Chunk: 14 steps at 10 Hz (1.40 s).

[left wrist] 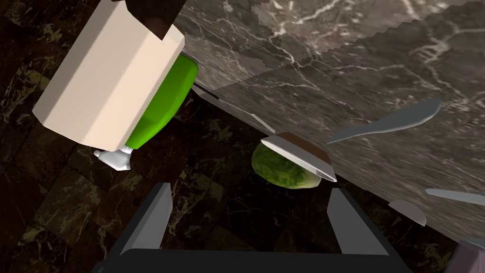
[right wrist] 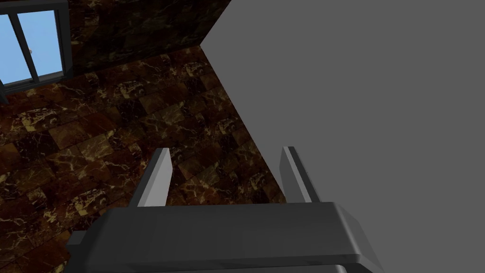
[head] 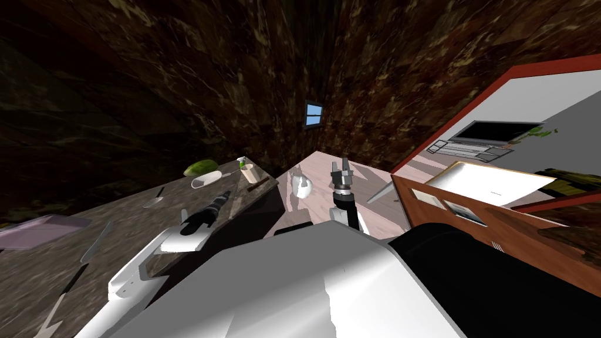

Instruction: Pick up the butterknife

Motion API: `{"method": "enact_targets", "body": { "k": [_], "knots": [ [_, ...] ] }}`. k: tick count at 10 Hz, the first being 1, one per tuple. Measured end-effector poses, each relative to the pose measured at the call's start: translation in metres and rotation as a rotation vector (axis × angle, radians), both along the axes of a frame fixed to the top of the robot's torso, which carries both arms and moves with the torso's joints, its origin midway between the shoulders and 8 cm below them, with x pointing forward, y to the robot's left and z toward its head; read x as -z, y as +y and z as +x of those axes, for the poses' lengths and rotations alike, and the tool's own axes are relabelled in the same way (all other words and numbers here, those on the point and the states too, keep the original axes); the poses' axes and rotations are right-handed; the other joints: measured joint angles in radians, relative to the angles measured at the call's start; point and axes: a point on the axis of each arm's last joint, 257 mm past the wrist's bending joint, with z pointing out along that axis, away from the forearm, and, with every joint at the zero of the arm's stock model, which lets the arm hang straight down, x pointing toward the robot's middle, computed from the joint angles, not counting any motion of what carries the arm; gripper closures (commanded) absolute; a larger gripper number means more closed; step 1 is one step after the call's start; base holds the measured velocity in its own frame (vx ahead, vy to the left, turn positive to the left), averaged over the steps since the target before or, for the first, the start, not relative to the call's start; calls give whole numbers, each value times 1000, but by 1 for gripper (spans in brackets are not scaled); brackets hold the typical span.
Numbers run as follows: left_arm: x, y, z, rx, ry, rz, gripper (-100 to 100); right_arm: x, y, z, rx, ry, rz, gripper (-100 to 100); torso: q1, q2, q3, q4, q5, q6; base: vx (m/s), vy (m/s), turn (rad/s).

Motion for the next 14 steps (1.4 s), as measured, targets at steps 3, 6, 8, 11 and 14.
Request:
{"method": "enact_targets", "body": {
  "k": [3,6,8,11,14],
  "knots": [
    [14,16,-7,-37,77,31,-100,0,0,0,0,0,0,0,-1,0,0,0,0,0,24,52,-93],
    [30,32,-16,-72,160,60,-100,0,0,0,0,0,0,0,0,0,0,0,0,0,22,57,-78],
    [41,40,-23,-95,216,76,-100,0,0,0,0,0,0,0,0,1,0,0,0,0,17,50,-71],
    [55,54,-37,-126,305,102,-100,0,0,0,0,0,0,0,2,0,0,0,0,0,25,73,-99],
    [69,67,-51,-157,395,126,-100,0,0,0,0,0,0,0,1,0,0,0,0,0,19,60,-78]
  ]
}}
